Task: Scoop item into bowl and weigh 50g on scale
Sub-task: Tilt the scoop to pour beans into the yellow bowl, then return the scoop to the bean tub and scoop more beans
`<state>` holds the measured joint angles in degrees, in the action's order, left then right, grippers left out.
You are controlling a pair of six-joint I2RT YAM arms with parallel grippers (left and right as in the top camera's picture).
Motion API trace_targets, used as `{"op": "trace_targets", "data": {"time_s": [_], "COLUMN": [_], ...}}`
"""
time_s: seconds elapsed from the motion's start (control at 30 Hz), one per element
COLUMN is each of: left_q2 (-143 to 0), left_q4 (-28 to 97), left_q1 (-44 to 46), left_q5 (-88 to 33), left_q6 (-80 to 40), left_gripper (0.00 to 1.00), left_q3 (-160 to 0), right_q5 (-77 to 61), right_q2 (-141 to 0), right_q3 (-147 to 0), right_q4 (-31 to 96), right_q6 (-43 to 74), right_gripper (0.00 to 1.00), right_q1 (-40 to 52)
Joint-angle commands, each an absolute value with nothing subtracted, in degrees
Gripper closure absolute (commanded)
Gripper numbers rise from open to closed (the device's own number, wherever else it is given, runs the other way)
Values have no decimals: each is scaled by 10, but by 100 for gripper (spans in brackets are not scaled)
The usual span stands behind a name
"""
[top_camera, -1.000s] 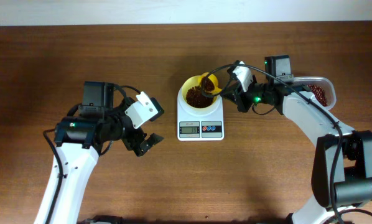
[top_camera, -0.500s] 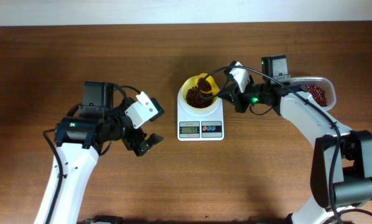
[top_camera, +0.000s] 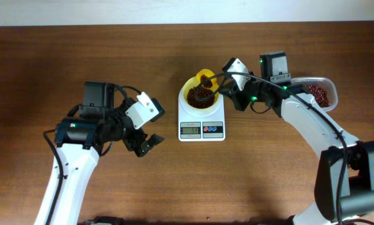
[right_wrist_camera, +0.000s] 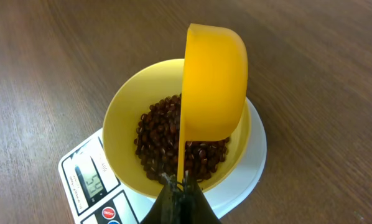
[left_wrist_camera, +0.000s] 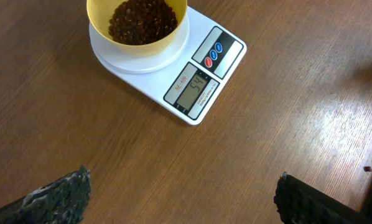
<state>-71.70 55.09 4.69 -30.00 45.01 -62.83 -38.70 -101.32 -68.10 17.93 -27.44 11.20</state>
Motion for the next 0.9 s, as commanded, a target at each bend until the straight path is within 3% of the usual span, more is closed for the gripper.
{"op": "trace_targets", "data": {"time_s": [0.0, 0.47, 0.6, 0.73, 0.87], "left_q2": [-717, -717, -717, -717, -717], "left_q4": [552, 552, 552, 552, 552], "left_q1": [43, 43, 43, 43, 43], "left_q5": [-302, -302, -302, -302, -302], "left_q6": [458, 458, 458, 458, 458], "left_gripper": [1, 1, 1, 1, 1], "left_q3": [-627, -627, -627, -627, -627], "right_q5": [-388, -403, -403, -408, -506], "right_q2": [-993, -993, -993, -993, -992], "right_q3": [-693, -693, -693, -693, -694], "right_q4": [195, 208, 208, 196, 179], "right_q6": [-263, -260, -223, -81, -78], "right_gripper": [96, 96, 96, 96, 96], "right_q1": [121, 125, 125, 124, 123]}}
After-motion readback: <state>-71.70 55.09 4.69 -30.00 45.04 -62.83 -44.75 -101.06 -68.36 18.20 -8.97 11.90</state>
